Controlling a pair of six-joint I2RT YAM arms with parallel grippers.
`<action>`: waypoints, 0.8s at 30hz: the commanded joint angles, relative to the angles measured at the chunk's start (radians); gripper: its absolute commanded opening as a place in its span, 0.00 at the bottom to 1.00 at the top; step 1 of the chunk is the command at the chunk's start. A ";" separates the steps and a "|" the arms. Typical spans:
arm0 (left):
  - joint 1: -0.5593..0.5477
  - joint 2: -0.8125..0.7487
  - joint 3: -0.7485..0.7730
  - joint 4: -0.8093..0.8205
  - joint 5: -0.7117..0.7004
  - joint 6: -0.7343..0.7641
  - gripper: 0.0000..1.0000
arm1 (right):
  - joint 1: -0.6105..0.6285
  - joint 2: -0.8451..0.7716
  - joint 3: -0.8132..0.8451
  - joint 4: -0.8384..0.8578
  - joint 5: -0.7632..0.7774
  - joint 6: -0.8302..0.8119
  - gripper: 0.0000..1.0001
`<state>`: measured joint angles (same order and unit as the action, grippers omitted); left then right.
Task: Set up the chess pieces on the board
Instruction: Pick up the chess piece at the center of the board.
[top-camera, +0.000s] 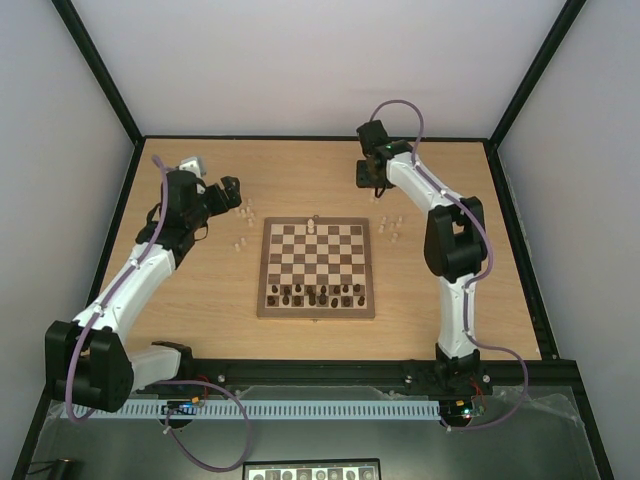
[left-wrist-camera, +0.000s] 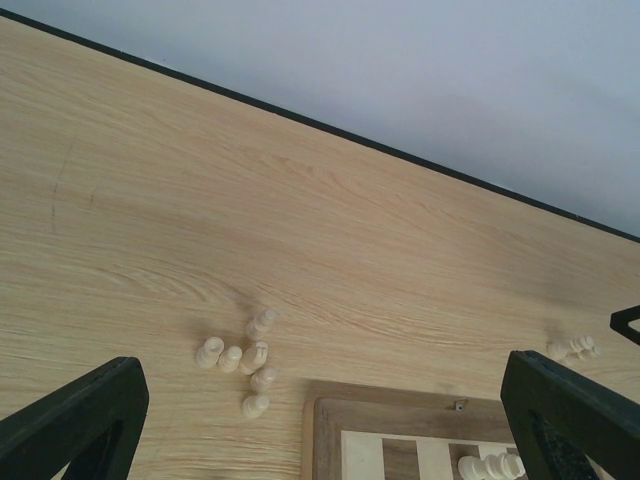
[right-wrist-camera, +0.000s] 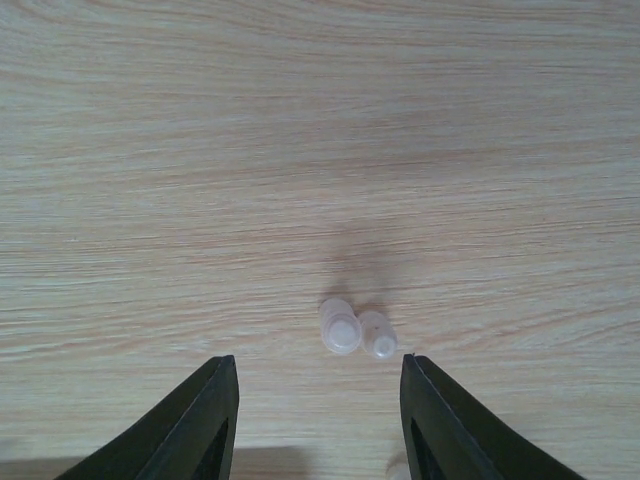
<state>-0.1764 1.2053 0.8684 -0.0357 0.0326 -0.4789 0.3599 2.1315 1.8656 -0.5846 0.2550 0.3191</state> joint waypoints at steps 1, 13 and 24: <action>0.000 0.009 0.006 0.023 -0.011 0.002 0.99 | -0.003 0.043 0.042 -0.073 0.006 -0.013 0.46; 0.000 0.017 0.007 0.026 -0.011 0.002 0.99 | -0.014 0.089 0.040 -0.069 0.000 -0.011 0.39; 0.001 0.017 0.003 0.027 -0.015 0.003 0.99 | -0.022 0.125 0.071 -0.075 -0.005 -0.011 0.35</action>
<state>-0.1764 1.2175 0.8684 -0.0349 0.0250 -0.4789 0.3454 2.2242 1.9015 -0.6025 0.2512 0.3168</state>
